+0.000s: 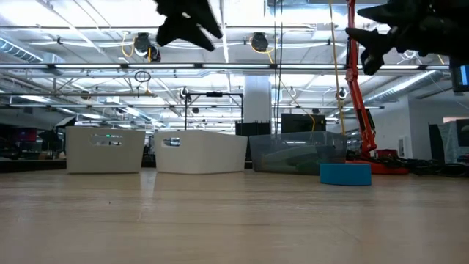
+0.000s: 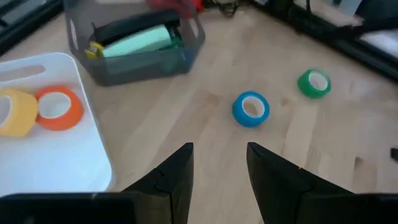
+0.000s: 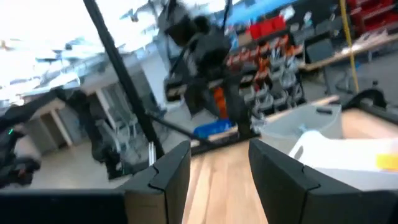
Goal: Pick and place Stapler, Stapler remover, tape
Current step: Put the blue tape into the white bin
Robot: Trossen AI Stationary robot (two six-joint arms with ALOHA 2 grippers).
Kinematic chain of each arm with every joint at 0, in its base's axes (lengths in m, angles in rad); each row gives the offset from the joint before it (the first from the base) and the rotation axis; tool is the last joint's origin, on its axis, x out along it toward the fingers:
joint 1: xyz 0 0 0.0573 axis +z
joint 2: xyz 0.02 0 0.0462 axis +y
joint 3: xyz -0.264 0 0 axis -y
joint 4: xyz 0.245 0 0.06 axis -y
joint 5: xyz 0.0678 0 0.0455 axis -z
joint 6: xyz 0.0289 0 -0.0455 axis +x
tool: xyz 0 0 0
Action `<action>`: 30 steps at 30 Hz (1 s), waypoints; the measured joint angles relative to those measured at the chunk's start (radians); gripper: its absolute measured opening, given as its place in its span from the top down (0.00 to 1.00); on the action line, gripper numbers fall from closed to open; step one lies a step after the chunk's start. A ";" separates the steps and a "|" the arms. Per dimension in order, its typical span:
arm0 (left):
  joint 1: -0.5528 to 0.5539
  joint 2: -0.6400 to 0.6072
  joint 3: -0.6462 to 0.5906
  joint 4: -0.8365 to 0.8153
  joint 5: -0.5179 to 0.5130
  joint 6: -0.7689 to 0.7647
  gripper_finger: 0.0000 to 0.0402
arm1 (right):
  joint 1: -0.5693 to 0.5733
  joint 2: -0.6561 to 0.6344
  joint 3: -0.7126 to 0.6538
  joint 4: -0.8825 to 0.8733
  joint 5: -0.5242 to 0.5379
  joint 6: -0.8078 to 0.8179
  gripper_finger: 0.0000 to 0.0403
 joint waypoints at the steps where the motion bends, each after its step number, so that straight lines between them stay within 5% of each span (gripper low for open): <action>1: -0.002 -0.029 -0.039 0.026 -0.003 -0.002 0.62 | 0.021 0.003 0.019 -0.044 0.015 -0.019 0.61; 9: -0.023 -0.230 -0.296 0.139 -0.005 -0.032 0.62 | 0.213 0.100 0.230 -0.429 0.200 -0.171 0.61; 19: -0.024 -0.465 -0.579 0.342 -0.003 -0.031 0.62 | 0.454 0.400 0.457 -0.735 0.406 -0.185 0.61; 30: -0.024 -0.650 -0.717 0.344 -0.002 -0.012 0.62 | 0.597 0.789 0.660 -0.983 0.439 -0.094 0.62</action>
